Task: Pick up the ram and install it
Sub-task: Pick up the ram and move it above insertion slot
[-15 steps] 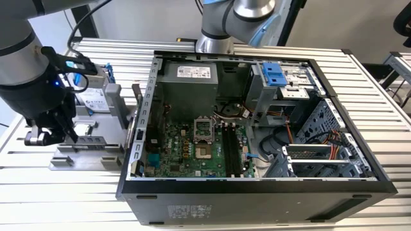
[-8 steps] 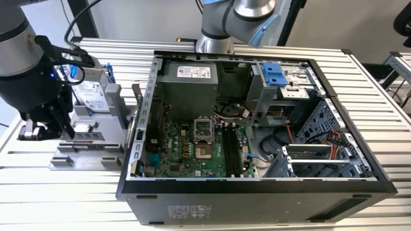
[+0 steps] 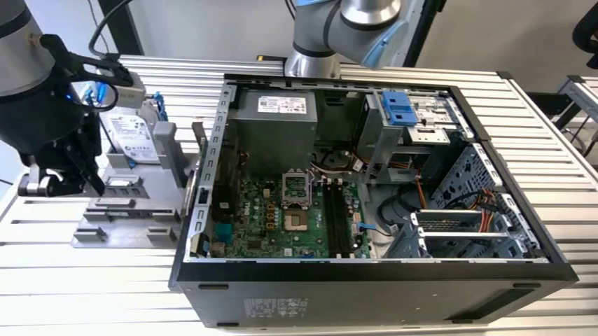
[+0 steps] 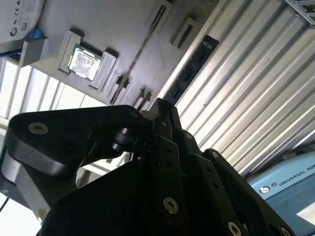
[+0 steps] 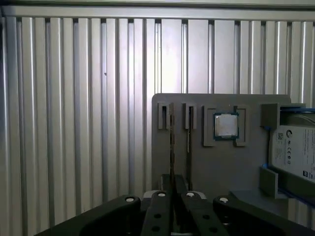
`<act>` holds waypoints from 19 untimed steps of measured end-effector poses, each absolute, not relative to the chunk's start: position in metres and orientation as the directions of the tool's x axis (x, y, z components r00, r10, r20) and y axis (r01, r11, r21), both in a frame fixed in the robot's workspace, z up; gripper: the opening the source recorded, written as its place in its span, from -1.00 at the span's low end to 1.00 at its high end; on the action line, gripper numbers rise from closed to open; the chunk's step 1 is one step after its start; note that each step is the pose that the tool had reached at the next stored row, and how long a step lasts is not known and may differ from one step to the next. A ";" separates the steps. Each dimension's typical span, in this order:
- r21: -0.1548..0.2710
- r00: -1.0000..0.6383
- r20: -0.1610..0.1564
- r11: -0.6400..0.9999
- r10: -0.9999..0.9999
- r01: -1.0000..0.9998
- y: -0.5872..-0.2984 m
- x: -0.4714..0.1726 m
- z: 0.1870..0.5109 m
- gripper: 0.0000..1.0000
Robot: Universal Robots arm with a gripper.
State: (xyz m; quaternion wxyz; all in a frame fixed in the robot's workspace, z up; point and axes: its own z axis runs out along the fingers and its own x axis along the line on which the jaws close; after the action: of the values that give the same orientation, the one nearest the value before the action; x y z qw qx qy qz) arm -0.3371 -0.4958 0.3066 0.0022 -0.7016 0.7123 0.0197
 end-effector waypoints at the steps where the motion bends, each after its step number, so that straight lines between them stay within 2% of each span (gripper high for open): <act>1: 0.025 -0.015 -0.031 0.015 -0.999 -1.000 -0.496 -0.337 0.309 -1.00; 19: 0.025 -0.016 -0.031 0.015 -0.999 -1.000 -0.496 -0.337 0.344 -1.00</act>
State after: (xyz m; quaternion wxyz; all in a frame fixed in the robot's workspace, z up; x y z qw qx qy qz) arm -0.3371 -0.4958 0.3436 0.0022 -0.7016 0.7123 0.0197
